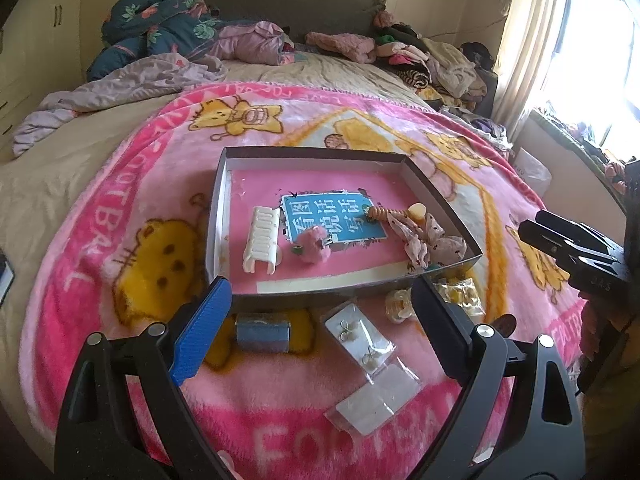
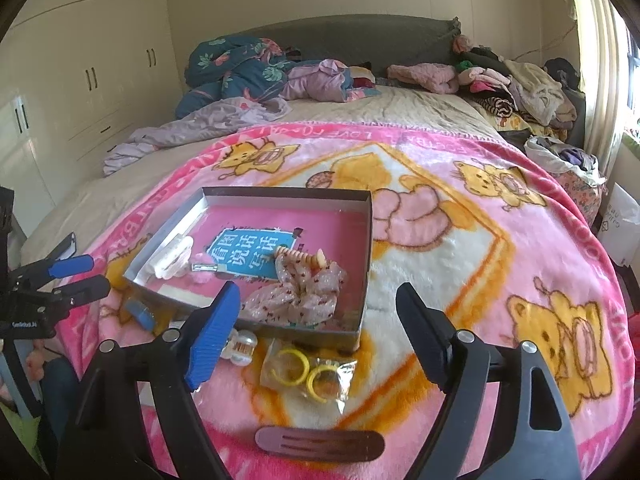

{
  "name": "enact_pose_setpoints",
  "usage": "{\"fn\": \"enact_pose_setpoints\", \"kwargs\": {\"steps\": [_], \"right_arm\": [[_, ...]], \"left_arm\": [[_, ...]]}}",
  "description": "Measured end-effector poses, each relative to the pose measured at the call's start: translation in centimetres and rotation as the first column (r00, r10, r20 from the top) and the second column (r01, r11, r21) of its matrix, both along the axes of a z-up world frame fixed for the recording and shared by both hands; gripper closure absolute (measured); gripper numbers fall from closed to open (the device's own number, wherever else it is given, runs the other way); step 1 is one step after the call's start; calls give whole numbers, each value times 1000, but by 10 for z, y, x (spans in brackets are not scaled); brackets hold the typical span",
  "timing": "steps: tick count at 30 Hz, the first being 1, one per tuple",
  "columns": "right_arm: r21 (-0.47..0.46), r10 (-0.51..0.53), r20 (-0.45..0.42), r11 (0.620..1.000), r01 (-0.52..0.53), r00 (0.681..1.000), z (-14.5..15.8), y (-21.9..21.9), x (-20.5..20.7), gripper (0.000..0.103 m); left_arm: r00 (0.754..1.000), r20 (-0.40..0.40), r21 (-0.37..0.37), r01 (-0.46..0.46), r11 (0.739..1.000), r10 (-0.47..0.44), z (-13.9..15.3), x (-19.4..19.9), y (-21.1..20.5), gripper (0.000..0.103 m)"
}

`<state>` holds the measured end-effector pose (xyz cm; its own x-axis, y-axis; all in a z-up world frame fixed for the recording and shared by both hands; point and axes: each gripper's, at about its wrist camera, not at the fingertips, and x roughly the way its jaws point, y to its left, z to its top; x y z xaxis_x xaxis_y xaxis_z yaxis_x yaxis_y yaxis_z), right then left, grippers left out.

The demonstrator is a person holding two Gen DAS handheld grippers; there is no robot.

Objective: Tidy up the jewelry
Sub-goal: 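Withdraw both open tools from the grey box and hover above the blanket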

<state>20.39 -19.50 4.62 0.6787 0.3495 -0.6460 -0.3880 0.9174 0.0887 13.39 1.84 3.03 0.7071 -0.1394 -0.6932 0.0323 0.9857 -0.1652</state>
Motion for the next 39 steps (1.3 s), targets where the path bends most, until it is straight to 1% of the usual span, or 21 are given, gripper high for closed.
{"fn": "enact_pose_setpoints", "kwargs": {"steps": [10,24,30,39], "right_arm": [[-13,18,-21,1000,-18,1000,-9,-4,-20,24],[-22,44,-48,999,-45,998,-21,-10,-38,24],[-33,61,-65,997,-63,996,-28,-9,-41,24],[-55,83,-114,994,-90,990,-49,-7,-37,24]], "left_arm": [[1000,-5,14,-2,1000,2,-4,-15,1,21],[999,-35,36,17,999,-16,-20,-35,-6,20],[998,-50,49,49,998,-47,-29,-41,-16,20],[987,-98,52,134,990,-128,-51,-40,-40,20]]}}
